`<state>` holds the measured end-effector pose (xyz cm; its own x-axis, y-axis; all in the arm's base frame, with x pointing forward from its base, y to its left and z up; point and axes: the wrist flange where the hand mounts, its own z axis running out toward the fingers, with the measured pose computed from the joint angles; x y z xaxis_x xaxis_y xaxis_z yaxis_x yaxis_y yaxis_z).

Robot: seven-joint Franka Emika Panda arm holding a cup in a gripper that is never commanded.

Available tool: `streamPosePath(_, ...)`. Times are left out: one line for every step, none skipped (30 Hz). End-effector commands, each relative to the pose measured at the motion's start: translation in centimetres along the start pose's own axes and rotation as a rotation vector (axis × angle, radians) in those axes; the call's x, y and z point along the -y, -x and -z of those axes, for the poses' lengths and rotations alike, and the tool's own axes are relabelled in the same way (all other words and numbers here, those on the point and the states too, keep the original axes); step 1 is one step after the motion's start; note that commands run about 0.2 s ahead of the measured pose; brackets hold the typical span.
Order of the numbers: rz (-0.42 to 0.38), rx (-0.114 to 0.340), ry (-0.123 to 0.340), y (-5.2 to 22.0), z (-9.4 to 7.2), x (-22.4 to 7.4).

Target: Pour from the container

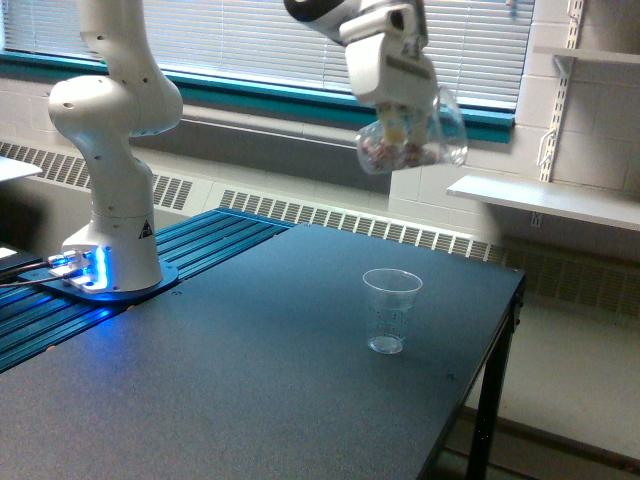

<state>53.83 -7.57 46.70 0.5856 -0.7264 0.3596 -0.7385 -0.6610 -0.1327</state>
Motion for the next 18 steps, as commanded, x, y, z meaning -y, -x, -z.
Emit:
streamPosePath(0.023, 0.032, 0.03, 3.4, -0.9, 0.1)
streamPosePath(0.029, 0.034, 0.038, 3.9, -1.1, -0.1)
streamPosePath(0.035, 0.036, 0.047, 4.4, -1.3, -0.2)
streamPosePath(0.041, 0.039, 0.056, 4.9, -1.5, -0.3)
streamPosePath(0.046, 0.045, 0.057, 5.3, -1.7, -0.4)
streamPosePath(0.054, 0.052, 0.06, 5.8, -1.9, -0.6)
streamPosePath(0.061, 0.055, 0.07, 6.3, -2.2, -0.7)
streamPosePath(0.067, 0.059, 0.079, 6.9, -2.4, -0.9)
streamPosePath(0.073, 0.067, 0.083, 7.4, -2.7, -1.0)
streamPosePath(0.079, 0.075, 0.088, 7.9, -2.9, -1.2)
streamPosePath(0.084, 0.083, 0.095, 8.4, -3.2, -1.4)
streamPosePath(0.089, 0.093, 0.1, 8.9, -3.4, -1.6)
streamPosePath(0.094, 0.101, 0.106, 9.4, -3.7, -1.7)
streamPosePath(0.099, 0.107, 0.117, 9.9, -3.9, -1.9)
streamPosePath(0.106, 0.113, 0.128, 10.4, -4.2, -2.1)
streamPosePath(0.113, 0.121, 0.14, 11.1, -4.6, -2.3)
streamPosePath(0.117, 0.127, 0.145, 11.4, -4.8, -2.5)
streamPosePath(0.123, 0.136, 0.154, 11.9, -5.1, -2.6)
